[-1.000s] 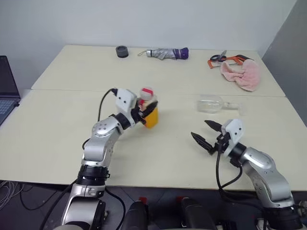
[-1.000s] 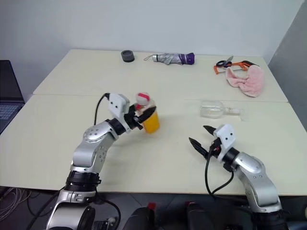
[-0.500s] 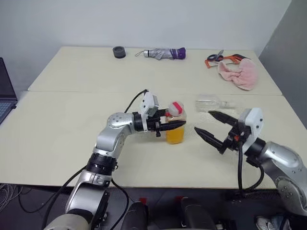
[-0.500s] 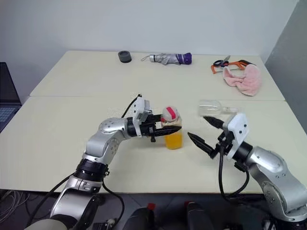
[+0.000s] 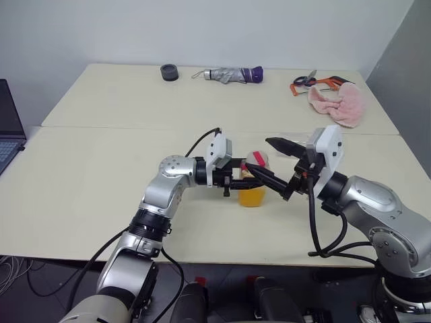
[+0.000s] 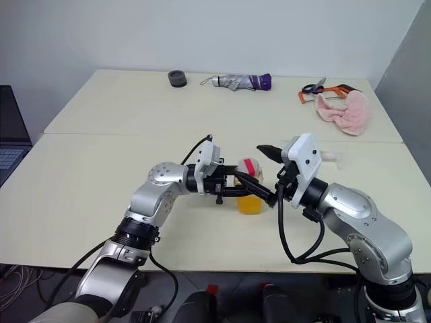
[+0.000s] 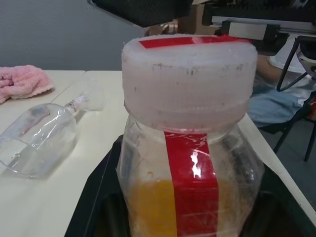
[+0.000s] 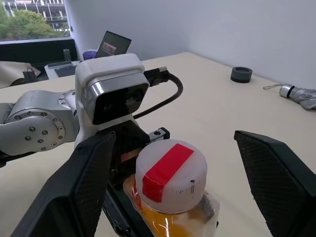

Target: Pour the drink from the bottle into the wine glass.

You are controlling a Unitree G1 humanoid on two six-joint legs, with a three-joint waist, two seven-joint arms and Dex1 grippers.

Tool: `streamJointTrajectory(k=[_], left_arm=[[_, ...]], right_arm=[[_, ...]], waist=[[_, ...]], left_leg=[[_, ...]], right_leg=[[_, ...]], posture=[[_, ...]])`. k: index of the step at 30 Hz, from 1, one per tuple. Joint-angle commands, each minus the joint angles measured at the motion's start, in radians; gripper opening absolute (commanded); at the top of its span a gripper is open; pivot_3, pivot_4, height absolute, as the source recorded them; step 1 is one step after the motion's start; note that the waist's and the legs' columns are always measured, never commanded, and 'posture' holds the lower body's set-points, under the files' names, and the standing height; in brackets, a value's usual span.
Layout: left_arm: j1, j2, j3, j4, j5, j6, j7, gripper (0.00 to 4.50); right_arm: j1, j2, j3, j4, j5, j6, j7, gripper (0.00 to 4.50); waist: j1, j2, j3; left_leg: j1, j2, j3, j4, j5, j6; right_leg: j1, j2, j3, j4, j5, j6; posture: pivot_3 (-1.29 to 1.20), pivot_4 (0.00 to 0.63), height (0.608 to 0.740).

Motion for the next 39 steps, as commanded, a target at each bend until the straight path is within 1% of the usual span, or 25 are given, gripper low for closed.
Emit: streamJointTrajectory(k=[1, 5, 9, 12, 13, 16, 17, 18, 23, 25, 27, 29, 31, 32, 35, 37, 39], left_arm=[[-0.026, -0.006, 0.014, -0.021, -0.007, -0.027, 0.006, 1.89], [-0.022, -0.005, 0.016, -0.025, -0.004, -0.031, 0.014, 1.89], [-0.019, 0.0, 0.013, -0.025, 0.003, -0.039, 0.014, 1.89], [-0.02, 0.006, 0.006, -0.015, 0.019, -0.055, 0.015, 1.89], [-0.019, 0.007, 0.003, -0.013, 0.024, -0.06, 0.014, 1.89], [-0.019, 0.005, 0.002, -0.011, 0.03, -0.066, 0.013, 1.89], [-0.019, 0.004, 0.004, -0.011, 0.03, -0.067, 0.013, 1.89], [-0.02, 0.004, 0.005, -0.01, 0.031, -0.068, 0.013, 1.89], [-0.024, 0.002, 0.009, -0.008, 0.03, -0.068, 0.011, 1.89], [-0.028, 0.003, 0.009, -0.01, 0.025, -0.064, 0.006, 1.89], [-0.032, 0.004, 0.009, -0.012, 0.021, -0.061, -0.003, 1.89], [-0.034, 0.006, 0.008, -0.013, 0.018, -0.06, -0.013, 1.89], [-0.038, 0.01, 0.004, -0.009, 0.023, -0.067, -0.026, 1.89], [-0.04, 0.01, 0.004, -0.007, 0.025, -0.07, -0.029, 1.89], [-0.039, 0.01, 0.007, -0.006, 0.025, -0.072, -0.027, 1.89], [-0.035, 0.009, 0.011, -0.01, 0.023, -0.067, -0.02, 1.89], [-0.031, 0.007, 0.018, -0.012, 0.02, -0.06, -0.008, 1.89]], right_arm=[[-0.015, 0.0, 0.013, -0.007, -0.015, -0.024, 0.017, 4.12], [-0.012, 0.002, 0.047, 0.011, -0.053, -0.045, 0.027, 4.12], [-0.013, 0.019, 0.052, 0.025, -0.066, -0.059, 0.032, 4.12], [-0.011, 0.029, 0.053, 0.032, -0.068, -0.065, 0.038, 3.51], [-0.011, 0.031, 0.054, 0.034, -0.068, -0.067, 0.041, 3.22], [-0.011, 0.034, 0.059, 0.038, -0.071, -0.068, 0.049, 2.14], [-0.012, 0.034, 0.068, 0.038, -0.074, -0.069, 0.057, 1.86], [-0.013, 0.034, 0.075, 0.039, -0.076, -0.068, 0.064, 1.81], [-0.032, 0.029, 0.117, 0.058, -0.096, -0.08, 0.115, 1.81], [-0.054, 0.023, 0.134, 0.088, -0.096, -0.095, 0.168, 1.81], [-0.088, -0.002, 0.157, 0.137, -0.105, -0.134, 0.263, 1.81], [-0.125, -0.044, 0.169, 0.199, -0.114, -0.185, 0.391, 1.81], [-0.205, -0.099, 0.174, 0.317, -0.135, -0.243, 0.54, 1.81], [-0.243, -0.11, 0.171, 0.37, -0.144, -0.261, 0.578, 1.81], [-0.28, -0.129, 0.161, 0.425, -0.135, -0.253, 0.632, 1.81], [-0.26, -0.122, 0.132, 0.411, -0.122, -0.232, 0.608, 1.81], [-0.229, -0.103, 0.086, 0.383, -0.13, -0.237, 0.535, 2.56]], waist=[[0.0, 0.0, 0.0], [0.0, 0.0, 0.0], [0.0, 0.0, 0.0], [0.0, 0.0, 0.0], [0.0, 0.0, 0.0], [0.0, 0.0, 0.0], [0.0, 0.0, 0.0], [0.0, 0.0, 0.0], [0.0, 0.0, 0.0], [-0.001, 0.0, 0.0], [-0.001, 0.0, 0.0], [-0.001, 0.0, 0.0], [-0.001, 0.001, 0.0], [-0.001, 0.001, 0.0], [-0.001, 0.0, 0.0], [0.0, 0.0, 0.0], [0.001, 0.0, 0.0]], left_leg=[[0.0, 0.0, 0.0, 0.0, 0.0, 0.0], [0.0, 0.0, 0.0, 0.0, 0.0, 0.0], [0.0, 0.0, 0.0, 0.0, 0.0, 0.0], [0.0, 0.0, 0.0, 0.0, 0.0, 0.0], [0.0, 0.0, 0.0, 0.0, 0.0, 0.0], [0.0, 0.0, 0.0, 0.0, 0.0, 0.0], [0.0, 0.0, 0.0, 0.0, 0.0, 0.0], [0.0, 0.0, 0.0, 0.0, 0.0, 0.0], [0.0, 0.0, 0.0, 0.0, 0.0, 0.0], [0.0, 0.0, 0.0, 0.0, 0.0, 0.0], [0.0, 0.0, 0.0, 0.0, 0.0, 0.0], [0.0, 0.0, 0.0, 0.0, 0.0, 0.0], [0.0, 0.0, 0.0, 0.0, 0.0, 0.0], [0.0, 0.0, 0.001, 0.0, 0.0, 0.0], [0.0, 0.0, 0.0, 0.0, 0.0, 0.0], [0.0, 0.0, -0.001, 0.0, 0.0, 0.0], [-0.001, 0.0, -0.001, 0.0, 0.0, 0.0]], right_leg=[[0.0, 0.0, 0.0, 0.0, 0.0, 0.0], [0.0, 0.0, 0.0, 0.0, 0.0, 0.0], [0.0, 0.0, 0.0, 0.0, 0.0, 0.0], [0.0, 0.0, 0.0, 0.0, 0.0, 0.0], [0.0, 0.0, 0.0, 0.0, 0.0, 0.0], [0.0, 0.0, 0.0, 0.0, 0.0, 0.0], [0.0, 0.0, 0.0, 0.0, 0.0, 0.0], [0.0, 0.0, 0.0, 0.0, 0.0, 0.0], [0.0, 0.0, 0.0, 0.0, 0.0, 0.0], [0.0, 0.0, 0.0, 0.0, 0.0, 0.0], [0.0, 0.0, 0.0, 0.0, 0.0, 0.0], [0.0, 0.0, 0.0, 0.0, 0.0, 0.0], [0.0, 0.0, -0.001, 0.0, 0.0, 0.0], [0.0, 0.0, 0.0, 0.0, 0.0, 0.0], [0.0, 0.0, -0.001, 0.0, 0.0, 0.0], [0.0, 0.0, -0.002, 0.0, 0.0, -0.001], [0.0, -0.001, -0.002, 0.0, 0.0, -0.001]], posture=[[0.0, 0.15, 0.74], [0.0, 0.15, 0.74], [0.0, 0.15, 0.74], [0.0, 0.15, 0.74], [0.0, 0.15, 0.74], [0.0, 0.15, 0.74], [0.0, 0.15, 0.74], [0.0, 0.15, 0.74], [0.0, 0.15, 0.74], [0.0, 0.15, 0.74], [0.0, 0.15, 0.74], [0.0, 0.15, 0.74], [0.0, 0.15, 0.74], [0.0, 0.15, 0.74], [0.0, 0.15, 0.74], [0.0, 0.15, 0.74], [0.0, 0.15, 0.74]])
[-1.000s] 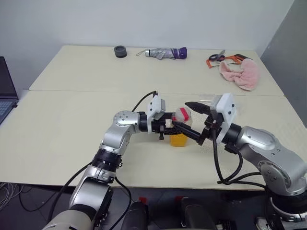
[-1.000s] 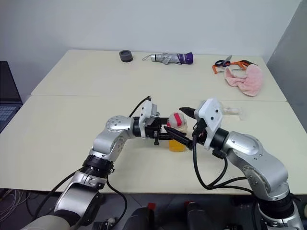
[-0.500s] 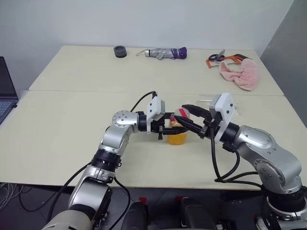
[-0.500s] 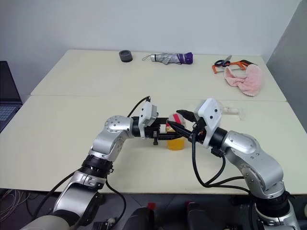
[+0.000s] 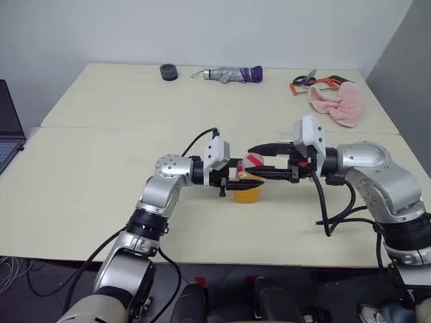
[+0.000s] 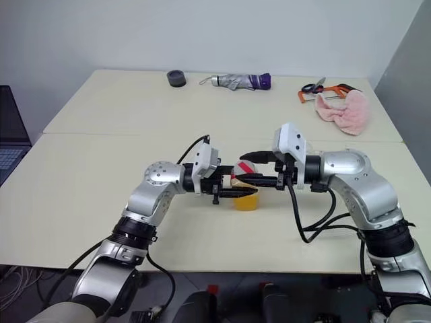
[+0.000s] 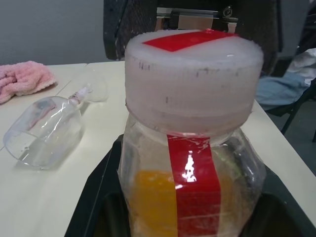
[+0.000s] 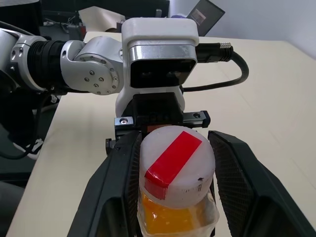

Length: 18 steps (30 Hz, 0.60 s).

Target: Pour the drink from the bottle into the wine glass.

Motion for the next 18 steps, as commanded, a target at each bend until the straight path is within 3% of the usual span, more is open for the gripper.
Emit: streamJointTrajectory(k=[1, 6, 11, 18], left_arm=[[-0.029, -0.01, 0.019, -0.033, -0.025, 0.006, 0.019, 1.88], [-0.038, -0.012, 0.028, -0.014, -0.025, 0.007, 0.036, 1.88], [-0.07, -0.02, 0.034, 0.032, -0.024, 0.004, 0.039, 1.88], [-0.104, -0.027, 0.031, 0.086, -0.023, -0.016, 0.021, 1.88]], right_arm=[[0.053, 0.015, -0.064, -0.078, 0.01, 0.009, -0.078, 2.85], [0.19, 0.089, -0.173, -0.341, 0.096, 0.13, -0.33, 4.48], [0.286, 0.239, -0.069, -0.487, -0.041, 0.185, -0.64, 4.5], [0.307, 0.328, 0.014, -0.46, -0.185, 0.146, -0.772, 4.5]], waist=[[0.001, 0.0, 0.0], [0.002, 0.0, 0.0], [-0.002, 0.0, 0.0], [-0.001, 0.0, 0.0]], left_leg=[[0.0, 0.0, 0.0, 0.0, 0.0, 0.0], [-0.001, 0.0, 0.0, 0.0, 0.0, 0.0], [0.0, 0.0, 0.0, 0.0, 0.0, 0.0], [0.0, 0.0, 0.0, 0.001, 0.0, 0.0]], right_leg=[[0.0, -0.001, 0.0, 0.0, 0.0, 0.0], [0.0, -0.002, 0.001, 0.001, 0.0, 0.0], [0.0, 0.0, 0.001, 0.001, 0.0, 0.0], [-0.001, 0.001, 0.001, 0.001, 0.0, 0.0]], posture=[[0.0, 0.15, 0.74], [0.0, 0.15, 0.74], [0.0, 0.15, 0.74], [0.0, 0.15, 0.74]])
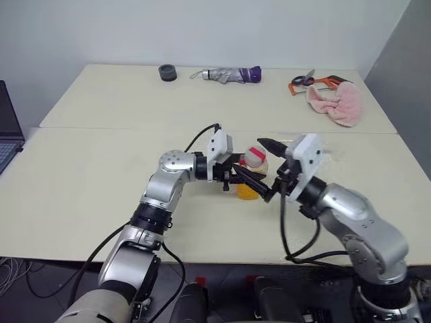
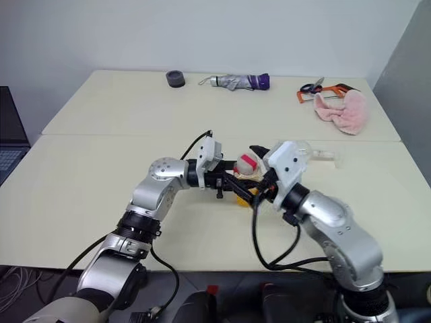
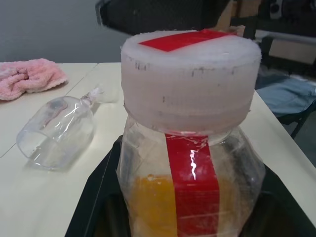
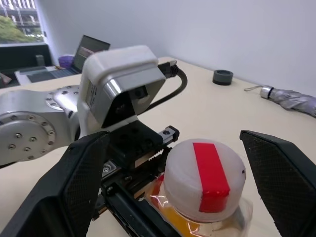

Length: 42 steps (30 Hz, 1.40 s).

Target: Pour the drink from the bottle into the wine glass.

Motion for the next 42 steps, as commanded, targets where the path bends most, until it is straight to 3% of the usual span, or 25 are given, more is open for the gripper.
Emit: streamJointTrajectory(k=[1, 6, 9, 15, 17, 22, 26, 31, 33, 39, 42], left_arm=[[-0.042, -0.011, 0.025, 0.0, -0.019, -0.033, -0.01, 1.88], [-0.05, -0.017, 0.025, 0.017, -0.017, -0.047, -0.011, 1.88], [-0.05, -0.018, 0.027, 0.019, -0.016, -0.051, -0.011, 1.88], [-0.046, -0.015, 0.028, 0.012, -0.017, -0.05, -0.006, 1.88], [-0.044, -0.012, 0.029, 0.009, -0.018, -0.048, -0.007, 1.88], [-0.039, -0.001, 0.031, 0.0, -0.027, -0.039, -0.024, 1.87], [-0.047, 0.022, 0.026, -0.013, -0.045, -0.019, -0.087, 1.87], [-0.049, 0.037, 0.025, -0.019, -0.048, -0.016, -0.107, 1.87], [-0.045, 0.036, 0.032, -0.023, -0.047, -0.009, -0.09, 1.87], [-0.033, 0.023, 0.04, -0.022, -0.04, -0.003, -0.044, 1.87], [-0.04, 0.017, 0.04, -0.006, -0.031, -0.008, -0.039, 1.87]], right_arm=[[-0.001, 0.024, -0.005, -0.004, -0.05, -0.047, -0.043, 4.5], [0.012, 0.065, -0.021, 0.027, -0.065, -0.07, -0.06, 4.5], [0.02, 0.068, -0.017, 0.024, -0.062, -0.06, -0.052, 3.98], [0.021, 0.071, -0.015, 0.024, -0.041, -0.067, -0.016, 1.91], [0.018, 0.067, -0.013, 0.027, -0.022, -0.075, 0.015, 1.92], [-0.028, -0.014, -0.002, 0.09, 0.048, -0.152, 0.247, 1.92], [-0.217, -0.215, -0.002, 0.288, 0.122, -0.176, 0.637, 1.92], [-0.336, -0.27, -0.018, 0.465, 0.143, -0.167, 0.76, 1.92], [-0.321, -0.25, -0.063, 0.472, 0.139, -0.171, 0.697, 1.92], [-0.129, -0.169, -0.214, 0.162, 0.237, -0.071, 0.414, 3.86], [-0.041, -0.098, -0.151, 0.019, 0.135, -0.049, 0.223, 3.9]], waist=[[0.0, 0.0, 0.0], [0.0, 0.0, 0.0], [0.0, 0.0, 0.0], [0.0, 0.0, 0.0], [0.0, 0.0, 0.0], [-0.001, 0.0, 0.0], [-0.003, 0.001, 0.001], [-0.002, 0.001, 0.001], [0.0, 0.001, 0.001], [0.004, 0.001, 0.001], [0.002, 0.001, 0.001]], left_leg=[[0.0, 0.0, 0.0, 0.0, 0.0, 0.0], [0.0, 0.0, 0.0, 0.0, 0.0, 0.0], [0.0, 0.0, 0.0, 0.0, 0.0, 0.0], [0.0, 0.0, 0.0, 0.0, 0.0, 0.0], [0.0, 0.0, 0.0, 0.0, 0.0, 0.0], [0.0, 0.0, 0.0, 0.0, 0.0, 0.0], [0.0, -0.001, 0.001, 0.0, 0.0, 0.0], [0.001, 0.001, -0.001, -0.001, 0.0, 0.001], [-0.001, 0.001, -0.001, -0.001, 0.0, 0.001], [-0.002, 0.0, -0.002, -0.001, 0.0, 0.001], [-0.002, 0.0, -0.001, 0.0, 0.0, 0.001]], right_leg=[[0.0, 0.0, 0.0, 0.0, 0.0, 0.0], [0.0, 0.0, 0.0, 0.0, 0.0, 0.0], [0.0, 0.0, 0.0, 0.0, 0.0, 0.0], [0.0, 0.0, 0.0, 0.0, 0.0, 0.0], [0.0, 0.0, 0.0, 0.0, 0.0, 0.0], [0.0, 0.0, 0.0, 0.0, 0.0, 0.0], [0.0, 0.0, 0.0, 0.0, 0.0, 0.0], [0.001, 0.001, -0.001, -0.001, 0.0, -0.001], [0.0, 0.001, -0.002, -0.001, 0.0, -0.001], [-0.001, -0.004, -0.001, -0.001, 0.0, -0.001], [-0.001, -0.003, -0.001, 0.0, 0.0, -0.001]], posture=[[0.0, 0.15, 0.74], [0.0, 0.15, 0.74], [0.0, 0.15, 0.74], [0.0, 0.15, 0.74], [0.0, 0.15, 0.74], [0.0, 0.15, 0.74], [0.0, 0.15, 0.74], [0.0, 0.15, 0.74], [0.0, 0.15, 0.74], [0.0, 0.15, 0.74], [0.0, 0.15, 0.74]])
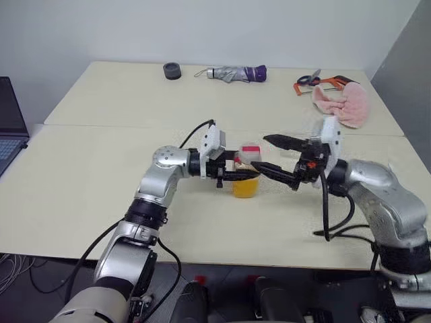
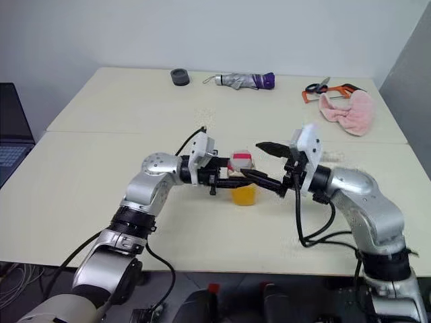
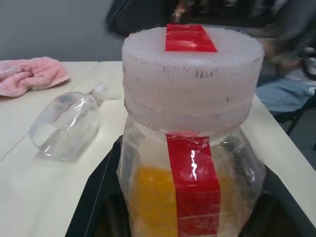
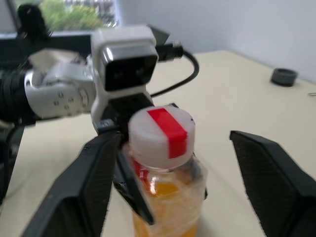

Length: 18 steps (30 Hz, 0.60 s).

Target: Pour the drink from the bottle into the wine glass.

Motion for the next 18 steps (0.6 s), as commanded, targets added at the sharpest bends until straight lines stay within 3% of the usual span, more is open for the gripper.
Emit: streamJointTrajectory(k=[1, 4, 9, 18], left_arm=[[-0.027, -0.014, 0.011, -0.014, -0.009, -0.016, 0.006, 1.87], [-0.041, -0.02, 0.011, 0.01, -0.002, -0.024, 0.004, 1.87], [-0.066, -0.035, 0.007, 0.053, 0.011, -0.046, -0.004, 1.87], [-0.079, -0.05, 0.008, 0.087, 0.028, -0.078, -0.014, 1.87]], right_arm=[[0.055, 0.053, 0.053, -0.169, -0.088, 0.018, -0.193, 3.9], [0.064, 0.132, 0.148, -0.201, -0.21, 0.028, -0.354, 3.9], [0.052, 0.212, 0.21, -0.179, -0.339, 0.025, -0.49, 3.9], [0.061, 0.258, 0.258, -0.168, -0.39, 0.043, -0.515, 3.9]], waist=[[-0.003, 0.0, 0.0], [-0.007, 0.0, 0.0], [-0.006, 0.0, 0.0], [-0.004, 0.0, 0.0]], left_leg=[[0.0, 0.0, 0.0, 0.0, 0.0, 0.0], [0.001, -0.001, 0.001, 0.0, 0.0, 0.0], [0.001, 0.0, 0.0, 0.0, 0.001, -0.001], [0.001, -0.001, 0.001, 0.0, 0.0, -0.001]], right_leg=[[0.0, 0.001, 0.0, 0.0, 0.0, 0.0], [0.0, 0.002, 0.001, 0.001, 0.0, 0.0], [0.0, 0.004, 0.001, 0.001, 0.0, 0.0], [0.0, 0.003, 0.0, 0.0, 0.0, 0.0]], posture=[[0.0, 0.15, 0.74], [0.0, 0.15, 0.74], [0.0, 0.15, 0.74], [0.0, 0.15, 0.74]])
